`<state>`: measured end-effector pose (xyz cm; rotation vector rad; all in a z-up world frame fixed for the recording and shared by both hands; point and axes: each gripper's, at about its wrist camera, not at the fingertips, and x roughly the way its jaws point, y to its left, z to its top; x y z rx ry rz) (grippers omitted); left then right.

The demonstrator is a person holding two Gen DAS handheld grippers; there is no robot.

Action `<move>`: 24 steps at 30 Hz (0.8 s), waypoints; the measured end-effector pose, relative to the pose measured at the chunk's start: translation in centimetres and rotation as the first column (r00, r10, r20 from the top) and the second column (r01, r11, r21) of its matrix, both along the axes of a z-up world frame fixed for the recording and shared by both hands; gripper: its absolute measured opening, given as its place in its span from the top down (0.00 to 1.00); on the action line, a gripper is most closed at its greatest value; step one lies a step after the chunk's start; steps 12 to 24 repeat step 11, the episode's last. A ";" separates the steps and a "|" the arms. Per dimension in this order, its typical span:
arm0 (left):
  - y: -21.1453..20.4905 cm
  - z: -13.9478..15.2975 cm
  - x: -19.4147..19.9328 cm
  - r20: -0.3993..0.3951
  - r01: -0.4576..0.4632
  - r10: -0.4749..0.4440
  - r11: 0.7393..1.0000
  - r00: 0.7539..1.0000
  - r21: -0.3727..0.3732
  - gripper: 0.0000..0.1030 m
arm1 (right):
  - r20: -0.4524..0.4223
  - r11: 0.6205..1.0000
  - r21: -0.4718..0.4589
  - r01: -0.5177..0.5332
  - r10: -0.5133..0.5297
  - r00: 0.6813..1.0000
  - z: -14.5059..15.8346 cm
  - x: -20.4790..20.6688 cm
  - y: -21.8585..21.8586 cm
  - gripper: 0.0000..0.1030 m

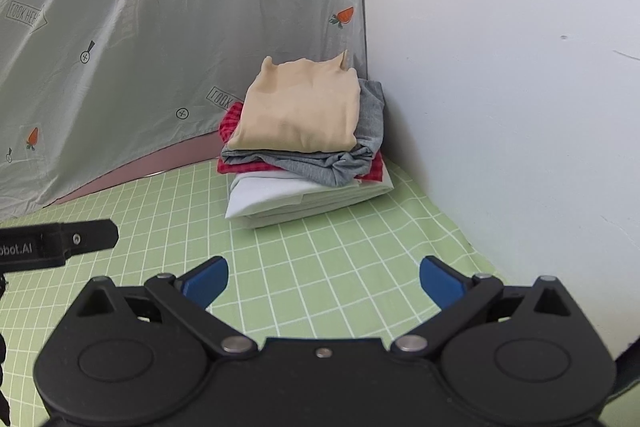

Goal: Fold clothes
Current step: 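Open both grippers and withdraw from the stack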

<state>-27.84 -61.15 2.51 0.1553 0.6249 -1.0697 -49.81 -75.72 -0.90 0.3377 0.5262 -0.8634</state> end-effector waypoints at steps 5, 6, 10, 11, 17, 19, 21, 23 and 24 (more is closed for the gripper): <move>0.3 0.4 -1.6 0.034 0.058 -0.058 0.998 0.998 -0.020 0.00 | 0.000 1.000 -0.001 0.030 -0.030 1.000 0.1 -1.1 0.2 0.00; 0.3 0.4 -1.8 0.038 0.063 -0.063 0.998 0.997 -0.017 0.00 | 0.002 0.999 -0.001 0.034 -0.034 0.999 0.1 -1.3 0.2 0.00; 0.5 0.6 -2.1 0.029 0.070 -0.070 0.997 0.997 -0.018 0.00 | 0.009 0.999 -0.006 0.033 -0.033 0.999 0.1 -1.6 0.3 0.00; 0.5 0.6 -2.1 0.028 0.067 -0.067 0.998 0.997 -0.018 0.00 | 0.010 0.999 -0.010 0.032 -0.031 0.999 0.2 -1.7 0.4 0.00; 0.5 0.6 -2.1 0.028 0.067 -0.067 0.998 0.997 -0.018 0.00 | 0.010 0.999 -0.010 0.032 -0.031 0.999 0.2 -1.7 0.4 0.00; 0.5 0.6 -2.1 0.028 0.067 -0.067 0.998 0.997 -0.018 0.00 | 0.010 0.999 -0.010 0.032 -0.031 0.999 0.2 -1.7 0.4 0.00; 0.5 0.6 -2.1 0.028 0.067 -0.067 0.998 0.997 -0.018 0.00 | 0.010 0.999 -0.010 0.032 -0.031 0.999 0.2 -1.7 0.4 0.00; 0.5 0.6 -2.1 0.028 0.067 -0.067 0.998 0.997 -0.018 0.00 | 0.010 0.999 -0.010 0.032 -0.031 0.999 0.2 -1.7 0.4 0.00; 0.5 0.6 -2.1 0.028 0.067 -0.067 0.998 0.997 -0.018 0.00 | 0.010 0.999 -0.010 0.032 -0.031 0.999 0.2 -1.7 0.4 0.00</move>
